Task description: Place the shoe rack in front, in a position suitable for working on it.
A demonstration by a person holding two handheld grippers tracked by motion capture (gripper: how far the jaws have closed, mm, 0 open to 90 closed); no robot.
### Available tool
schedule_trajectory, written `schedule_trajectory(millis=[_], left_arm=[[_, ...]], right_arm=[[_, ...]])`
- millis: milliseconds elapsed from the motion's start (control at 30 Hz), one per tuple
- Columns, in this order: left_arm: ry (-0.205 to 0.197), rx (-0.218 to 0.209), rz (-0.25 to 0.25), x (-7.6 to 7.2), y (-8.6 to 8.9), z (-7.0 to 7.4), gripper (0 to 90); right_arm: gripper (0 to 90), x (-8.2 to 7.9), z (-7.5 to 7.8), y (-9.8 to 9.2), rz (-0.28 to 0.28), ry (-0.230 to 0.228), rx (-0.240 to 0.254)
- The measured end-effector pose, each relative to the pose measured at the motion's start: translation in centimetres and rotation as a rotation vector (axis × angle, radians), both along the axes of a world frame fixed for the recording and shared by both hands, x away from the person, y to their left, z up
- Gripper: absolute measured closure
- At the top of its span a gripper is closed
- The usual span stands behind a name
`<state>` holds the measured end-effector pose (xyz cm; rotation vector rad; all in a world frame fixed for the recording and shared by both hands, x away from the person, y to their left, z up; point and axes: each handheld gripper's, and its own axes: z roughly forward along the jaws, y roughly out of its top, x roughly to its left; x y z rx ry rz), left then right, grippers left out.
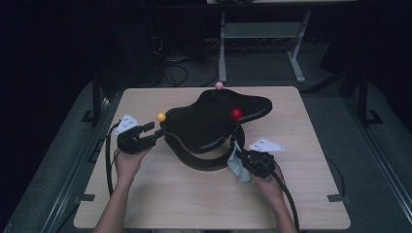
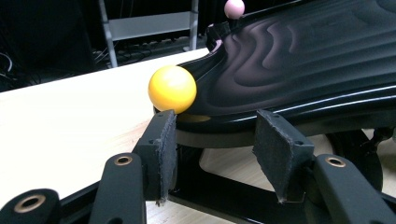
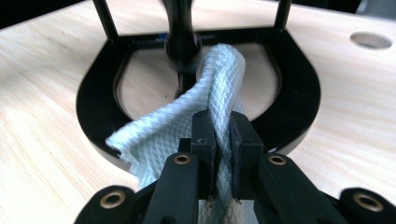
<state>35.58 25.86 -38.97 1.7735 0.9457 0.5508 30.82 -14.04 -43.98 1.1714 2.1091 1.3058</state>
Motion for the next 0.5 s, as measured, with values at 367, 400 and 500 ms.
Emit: schedule_trajectory(millis=[367, 400, 500], left_arm=[[-0.002, -0.008, -0.013, 0.1, 0.3, 0.0, 48.9], [-0.002, -0.011, -0.015, 0.1, 0.3, 0.1, 48.8], [-0.003, -0.011, -0.023, 0.1, 0.2, 0.1, 48.9]], right_arm=[[82.2, -0.5, 4.8, -0.8, 0.0, -0.125, 0.1], [82.2, -0.5, 4.4, -0.6, 0.001, -0.113, 0.093], [82.2, -0.4, 2.9, -0.2, 0.004, -0.073, 0.082]])
